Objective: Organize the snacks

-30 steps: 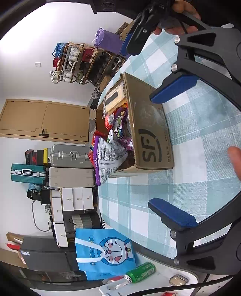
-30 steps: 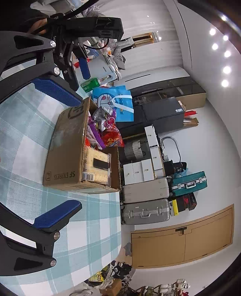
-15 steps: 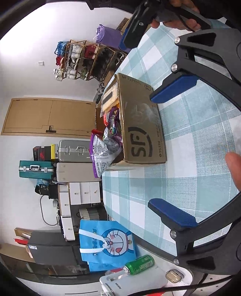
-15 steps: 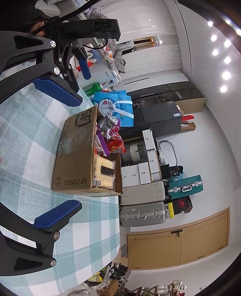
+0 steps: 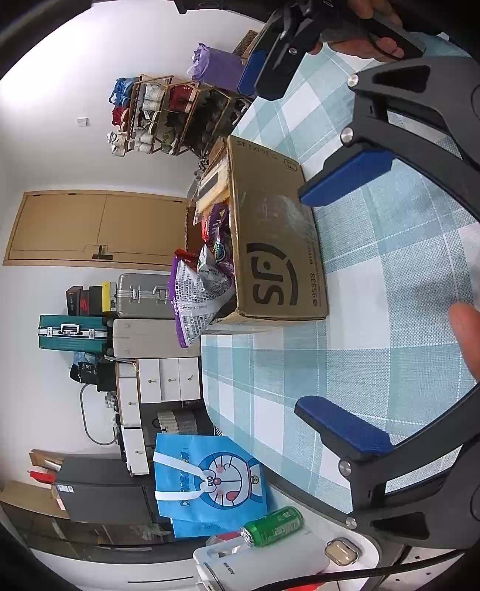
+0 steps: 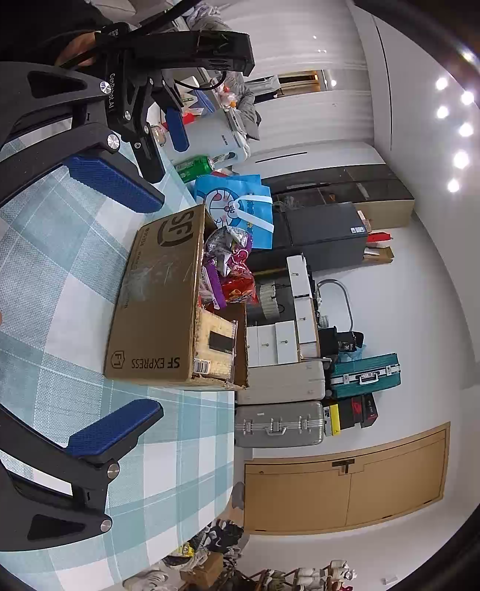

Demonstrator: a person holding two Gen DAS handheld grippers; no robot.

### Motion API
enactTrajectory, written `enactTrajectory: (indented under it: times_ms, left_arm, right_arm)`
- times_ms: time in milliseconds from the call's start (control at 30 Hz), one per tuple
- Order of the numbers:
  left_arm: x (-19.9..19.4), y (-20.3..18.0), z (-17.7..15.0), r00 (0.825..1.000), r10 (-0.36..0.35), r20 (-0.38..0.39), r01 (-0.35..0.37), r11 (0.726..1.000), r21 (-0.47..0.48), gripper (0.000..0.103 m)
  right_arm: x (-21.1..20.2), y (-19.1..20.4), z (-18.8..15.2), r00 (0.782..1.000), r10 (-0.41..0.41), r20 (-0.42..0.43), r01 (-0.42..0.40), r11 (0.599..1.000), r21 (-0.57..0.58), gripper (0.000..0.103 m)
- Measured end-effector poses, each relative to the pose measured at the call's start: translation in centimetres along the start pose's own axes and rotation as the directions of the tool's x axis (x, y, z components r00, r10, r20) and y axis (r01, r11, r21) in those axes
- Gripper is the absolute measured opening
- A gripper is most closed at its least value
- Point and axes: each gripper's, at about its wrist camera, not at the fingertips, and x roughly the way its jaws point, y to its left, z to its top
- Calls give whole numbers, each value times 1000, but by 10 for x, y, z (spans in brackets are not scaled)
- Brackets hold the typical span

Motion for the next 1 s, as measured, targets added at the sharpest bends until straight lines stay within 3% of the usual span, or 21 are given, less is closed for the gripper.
enactTrajectory:
  times_ms: [233,1000]
  left_arm:
    - [2,-2,-1,1000,8,12,-8,1000,8,102]
    - [2,1,-3,1000,20,8,-20,1000,8,102]
  right_arm:
    - [1,-2,0,999,-36,-11,36,999,11,102]
    - [0,0,0,999,-41,0,41,999,4,102]
